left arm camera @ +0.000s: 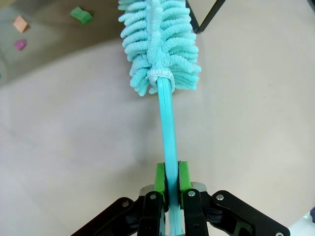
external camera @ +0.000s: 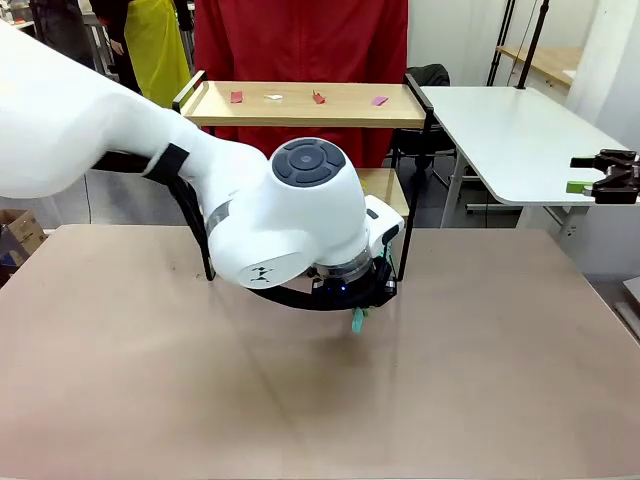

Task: Clean the shelf.
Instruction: Clean the specific section of the Shelf indicated by the human with the Duster.

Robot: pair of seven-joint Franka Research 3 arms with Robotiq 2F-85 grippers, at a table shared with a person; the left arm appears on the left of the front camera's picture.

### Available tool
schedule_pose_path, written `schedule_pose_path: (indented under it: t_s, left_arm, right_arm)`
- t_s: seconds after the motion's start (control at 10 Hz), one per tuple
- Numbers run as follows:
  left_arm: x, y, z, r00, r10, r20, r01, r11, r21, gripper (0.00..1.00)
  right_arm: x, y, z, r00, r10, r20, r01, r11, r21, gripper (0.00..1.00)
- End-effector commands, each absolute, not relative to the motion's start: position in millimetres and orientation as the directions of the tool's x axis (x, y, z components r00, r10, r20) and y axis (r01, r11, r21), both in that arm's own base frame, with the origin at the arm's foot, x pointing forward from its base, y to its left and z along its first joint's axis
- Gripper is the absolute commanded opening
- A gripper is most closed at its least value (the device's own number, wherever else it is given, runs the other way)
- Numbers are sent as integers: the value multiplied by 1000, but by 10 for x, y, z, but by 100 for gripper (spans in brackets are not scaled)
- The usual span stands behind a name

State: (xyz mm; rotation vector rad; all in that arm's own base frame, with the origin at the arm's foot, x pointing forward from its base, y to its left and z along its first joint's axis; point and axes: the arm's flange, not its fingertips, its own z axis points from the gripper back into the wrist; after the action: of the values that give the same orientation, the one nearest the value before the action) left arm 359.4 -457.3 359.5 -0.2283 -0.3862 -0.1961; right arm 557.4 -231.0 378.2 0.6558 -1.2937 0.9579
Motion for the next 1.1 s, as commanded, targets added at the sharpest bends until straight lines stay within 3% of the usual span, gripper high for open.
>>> schedule_pose_path:
  t_s: [0.0, 0.2, 0.3, 0.5, 1.0]
  left_arm:
    - [3675, -4753, 3462, 915, -113, 387, 194, 965, -175, 13]
    - [3699, -4737, 3448, 925, -85, 370, 157, 973, -169, 13]
    - [3656, -4643, 3465, 920, -141, 365, 218, 959, -180, 13]
    - [3656, -4643, 3465, 920, -141, 365, 218, 959, -180, 13]
    - [3801, -4454, 3525, 932, -78, 354, 139, 979, -152, 13]
  right_arm:
    - [5582, -2283, 3854, 16, 220, 975, -870, 484, -95, 100]
    - [5582, -2283, 3854, 16, 220, 975, -870, 484, -95, 100]
    - [5582, -2283, 3854, 16, 220, 975, -870, 484, -95, 100]
    - [5582, -2283, 3854, 16, 220, 975, -870, 484, -95, 100]
    - [5582, -2283, 3854, 16, 220, 975, -870, 484, -95, 100]
